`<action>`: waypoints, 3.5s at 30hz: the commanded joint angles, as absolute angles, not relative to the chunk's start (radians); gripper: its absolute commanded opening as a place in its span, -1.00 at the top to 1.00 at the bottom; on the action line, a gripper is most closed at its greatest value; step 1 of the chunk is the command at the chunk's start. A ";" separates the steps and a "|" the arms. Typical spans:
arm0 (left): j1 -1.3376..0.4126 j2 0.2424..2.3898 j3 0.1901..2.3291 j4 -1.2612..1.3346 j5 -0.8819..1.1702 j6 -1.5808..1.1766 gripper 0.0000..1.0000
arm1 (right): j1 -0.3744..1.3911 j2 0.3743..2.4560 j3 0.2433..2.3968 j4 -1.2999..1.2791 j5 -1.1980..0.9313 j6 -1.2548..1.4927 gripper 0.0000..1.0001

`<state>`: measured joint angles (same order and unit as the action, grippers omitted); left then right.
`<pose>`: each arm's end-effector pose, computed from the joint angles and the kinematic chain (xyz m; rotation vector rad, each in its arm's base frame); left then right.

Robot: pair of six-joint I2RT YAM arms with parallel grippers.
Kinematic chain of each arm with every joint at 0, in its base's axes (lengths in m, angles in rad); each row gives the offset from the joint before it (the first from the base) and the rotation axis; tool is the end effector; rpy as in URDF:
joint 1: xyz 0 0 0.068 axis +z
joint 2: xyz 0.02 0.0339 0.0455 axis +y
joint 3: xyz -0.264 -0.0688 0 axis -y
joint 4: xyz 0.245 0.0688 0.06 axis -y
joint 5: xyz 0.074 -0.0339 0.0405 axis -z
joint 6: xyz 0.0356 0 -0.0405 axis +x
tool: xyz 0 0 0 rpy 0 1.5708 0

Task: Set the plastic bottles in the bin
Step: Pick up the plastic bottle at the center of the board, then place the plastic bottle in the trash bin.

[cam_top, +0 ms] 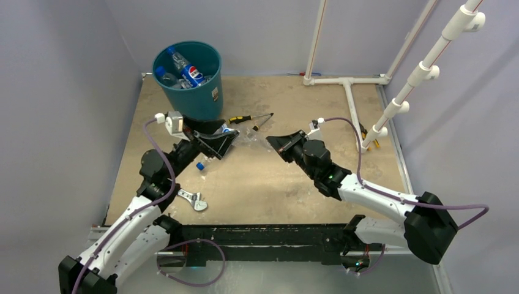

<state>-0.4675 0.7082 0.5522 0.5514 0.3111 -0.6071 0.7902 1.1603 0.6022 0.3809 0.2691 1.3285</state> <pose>0.1472 -0.0865 0.3480 0.2044 1.2556 -1.1181 0.1903 0.1787 0.2576 0.7208 1.7946 1.2750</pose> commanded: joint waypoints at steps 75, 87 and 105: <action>-0.312 1.861 1.909 -0.104 -0.426 0.016 1.00 | 0.792 0.671 0.522 0.066 0.137 0.563 -0.96; -0.293 1.919 1.881 -0.183 -0.405 -0.063 1.00 | 0.792 0.654 0.531 0.039 0.141 0.566 -0.96; -0.290 1.790 1.792 -0.131 -0.459 -0.135 1.00 | 0.792 0.613 0.532 0.037 0.172 0.566 -0.96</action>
